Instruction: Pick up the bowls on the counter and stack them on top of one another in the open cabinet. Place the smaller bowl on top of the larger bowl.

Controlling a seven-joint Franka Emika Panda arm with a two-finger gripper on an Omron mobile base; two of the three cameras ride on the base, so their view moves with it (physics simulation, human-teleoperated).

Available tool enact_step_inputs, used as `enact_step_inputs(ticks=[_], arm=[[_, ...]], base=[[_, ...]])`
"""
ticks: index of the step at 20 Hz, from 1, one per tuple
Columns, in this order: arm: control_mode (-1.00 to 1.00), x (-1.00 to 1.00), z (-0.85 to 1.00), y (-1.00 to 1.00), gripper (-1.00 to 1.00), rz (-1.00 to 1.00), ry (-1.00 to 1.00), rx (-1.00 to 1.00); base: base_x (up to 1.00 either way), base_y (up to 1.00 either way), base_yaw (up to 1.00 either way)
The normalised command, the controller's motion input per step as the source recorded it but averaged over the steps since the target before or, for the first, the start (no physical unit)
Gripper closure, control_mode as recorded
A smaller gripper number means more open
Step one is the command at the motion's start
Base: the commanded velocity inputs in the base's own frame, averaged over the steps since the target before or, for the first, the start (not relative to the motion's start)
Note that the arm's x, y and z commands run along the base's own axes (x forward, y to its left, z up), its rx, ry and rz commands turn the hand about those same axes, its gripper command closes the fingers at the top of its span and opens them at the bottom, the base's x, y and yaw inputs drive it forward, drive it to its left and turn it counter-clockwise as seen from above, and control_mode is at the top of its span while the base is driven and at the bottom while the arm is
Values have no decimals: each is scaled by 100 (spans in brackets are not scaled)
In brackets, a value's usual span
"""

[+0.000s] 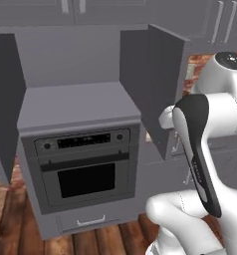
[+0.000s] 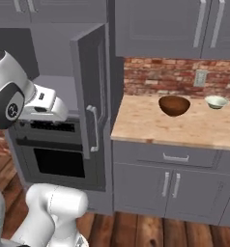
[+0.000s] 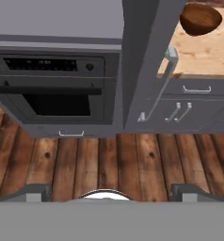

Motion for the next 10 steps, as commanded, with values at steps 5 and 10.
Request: enact_step_inputs(ticks=[5, 10], arm=[[100, 0, 0, 0, -100, 0, 0, 0], [100, 0, 0, 0, -100, 0, 0, 0]], base=[[-10, -62, 0], [-8, -62, 0]])
